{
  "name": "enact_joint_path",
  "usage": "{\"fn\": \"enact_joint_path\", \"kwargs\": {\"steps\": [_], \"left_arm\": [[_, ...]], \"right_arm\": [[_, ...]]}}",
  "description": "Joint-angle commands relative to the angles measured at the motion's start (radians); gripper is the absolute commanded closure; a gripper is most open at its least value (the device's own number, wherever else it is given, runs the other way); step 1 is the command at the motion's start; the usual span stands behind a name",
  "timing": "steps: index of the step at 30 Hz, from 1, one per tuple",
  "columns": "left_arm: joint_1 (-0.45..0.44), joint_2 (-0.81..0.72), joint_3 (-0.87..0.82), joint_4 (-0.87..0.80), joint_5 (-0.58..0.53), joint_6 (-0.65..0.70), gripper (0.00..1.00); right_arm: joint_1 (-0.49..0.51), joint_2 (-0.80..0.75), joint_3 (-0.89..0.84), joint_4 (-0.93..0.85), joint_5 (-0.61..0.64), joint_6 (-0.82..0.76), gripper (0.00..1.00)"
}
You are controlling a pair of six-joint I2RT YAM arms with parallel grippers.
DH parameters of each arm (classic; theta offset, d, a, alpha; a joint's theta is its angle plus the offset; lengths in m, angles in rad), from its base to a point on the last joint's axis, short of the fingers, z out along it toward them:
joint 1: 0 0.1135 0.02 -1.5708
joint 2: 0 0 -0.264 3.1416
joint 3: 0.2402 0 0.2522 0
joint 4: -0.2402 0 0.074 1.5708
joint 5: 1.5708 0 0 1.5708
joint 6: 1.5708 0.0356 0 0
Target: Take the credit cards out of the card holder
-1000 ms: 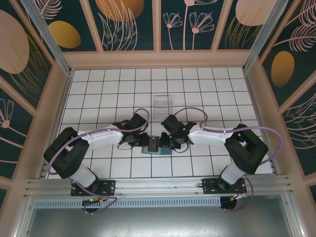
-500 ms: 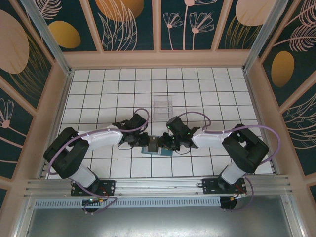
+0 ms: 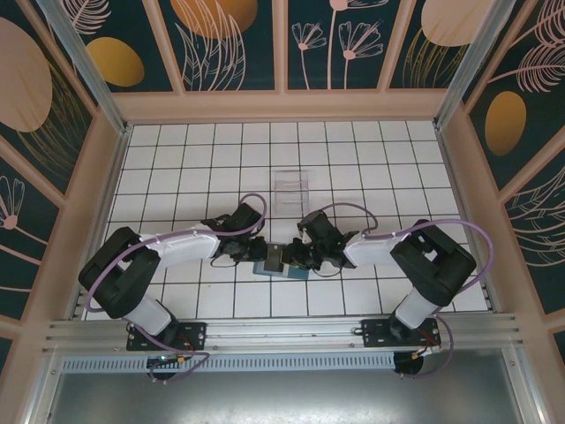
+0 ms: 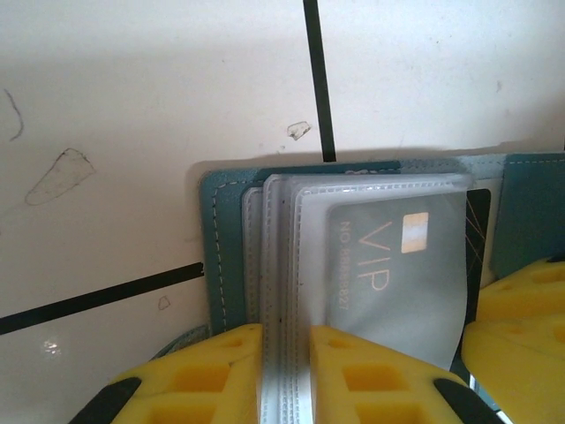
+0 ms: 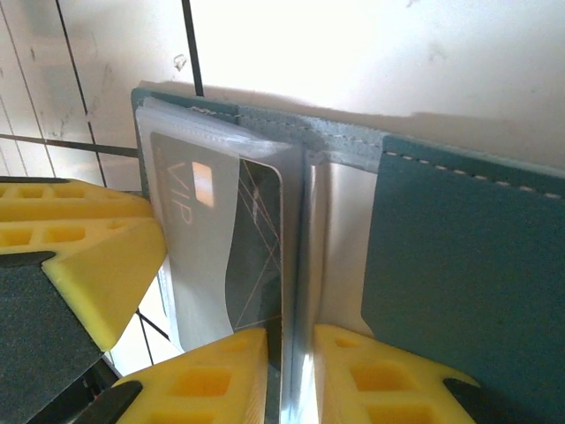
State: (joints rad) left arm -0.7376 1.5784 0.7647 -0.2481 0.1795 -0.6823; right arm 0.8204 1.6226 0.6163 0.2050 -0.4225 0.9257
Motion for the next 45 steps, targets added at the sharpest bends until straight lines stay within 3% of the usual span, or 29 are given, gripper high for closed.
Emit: {"fn": "enact_joint_path", "kwargs": {"steps": [1, 23, 32, 45], "left_arm": [[0.001, 0.061, -0.044, -0.022, -0.006, -0.010, 0.81], [0.000, 0.077, -0.038, -0.037, 0.001, -0.007, 0.81], [0.000, 0.062, -0.036, -0.049, -0.016, -0.011, 0.80], [0.000, 0.033, -0.061, -0.053, -0.018, -0.026, 0.80]], "right_arm": [[-0.002, 0.033, -0.033, 0.063, -0.021, 0.015, 0.79], [-0.007, 0.037, -0.110, 0.276, -0.071, 0.086, 0.82], [-0.010, 0.011, -0.121, 0.238, -0.055, 0.072, 0.89], [-0.043, -0.085, -0.148, 0.094, -0.033, 0.016, 0.90]]}}
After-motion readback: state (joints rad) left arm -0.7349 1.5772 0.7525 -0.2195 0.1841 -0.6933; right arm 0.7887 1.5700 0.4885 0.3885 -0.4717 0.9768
